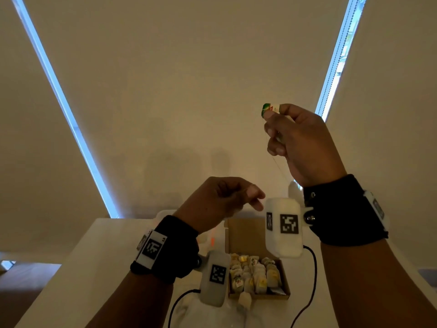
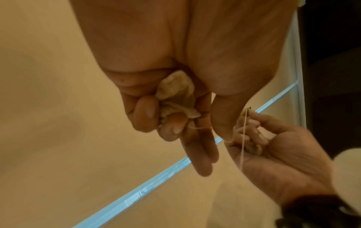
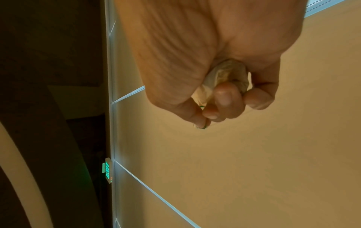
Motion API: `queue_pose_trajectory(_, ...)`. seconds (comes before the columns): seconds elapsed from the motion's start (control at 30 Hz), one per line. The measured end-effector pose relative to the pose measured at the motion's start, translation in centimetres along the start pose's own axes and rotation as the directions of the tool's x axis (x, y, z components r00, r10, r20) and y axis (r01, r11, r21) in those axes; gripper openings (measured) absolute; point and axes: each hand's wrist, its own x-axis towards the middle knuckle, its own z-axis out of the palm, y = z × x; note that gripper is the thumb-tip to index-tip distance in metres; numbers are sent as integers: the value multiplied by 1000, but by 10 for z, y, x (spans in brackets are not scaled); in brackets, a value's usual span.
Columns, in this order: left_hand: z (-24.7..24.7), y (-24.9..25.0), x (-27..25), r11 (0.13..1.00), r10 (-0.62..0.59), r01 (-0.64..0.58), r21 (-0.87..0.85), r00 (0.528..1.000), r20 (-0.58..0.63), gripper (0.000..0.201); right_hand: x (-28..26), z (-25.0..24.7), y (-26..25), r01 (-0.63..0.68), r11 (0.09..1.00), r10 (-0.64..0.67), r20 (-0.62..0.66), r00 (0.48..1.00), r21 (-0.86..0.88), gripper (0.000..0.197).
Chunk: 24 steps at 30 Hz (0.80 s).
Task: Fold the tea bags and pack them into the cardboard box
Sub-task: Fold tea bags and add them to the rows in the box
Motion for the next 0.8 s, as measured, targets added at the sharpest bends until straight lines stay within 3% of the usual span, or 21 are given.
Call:
queue_pose_trajectory(0.07, 6, 2, 4, 998, 15, -14, 55, 1000, -11, 27, 0, -1, -1, 1, 1000, -1, -5, 1000, 26, 15)
queue_pose_trajectory(0.2, 11, 1, 21, 908, 56, 47, 417, 972, -230, 57, 1, -2, -2, 14, 999, -14, -1, 1000, 29, 16)
queue_pose_trajectory(0.27, 5, -1, 26, 878, 78, 52, 475, 965, -251, 52, 2, -2, -3, 22, 999, -22, 6, 1000, 41, 16)
queue_pose_trajectory(0.37, -3, -8, 30, 902, 95, 48, 430, 948, -305, 16, 4, -2, -3, 24, 998, -25, 26, 999, 56, 15)
queue_pose_trajectory(0.43, -5, -13, 30, 926, 98, 49, 374, 927, -362, 5, 5, -2, -1, 28, 998, -30, 35, 999, 62, 15)
queue_pose_trajectory(0.67, -13, -11, 21, 997, 21, 7, 74, 929, -369, 22, 16, -14, 3, 51, 994, -46, -47, 998, 96, 14)
queue_pose_trajectory(0.8, -16, -12, 22, 999, -28, 35, 11, 917, -398, 24, 22, -20, 6, 63, 990, -51, -95, 994, 129, 15)
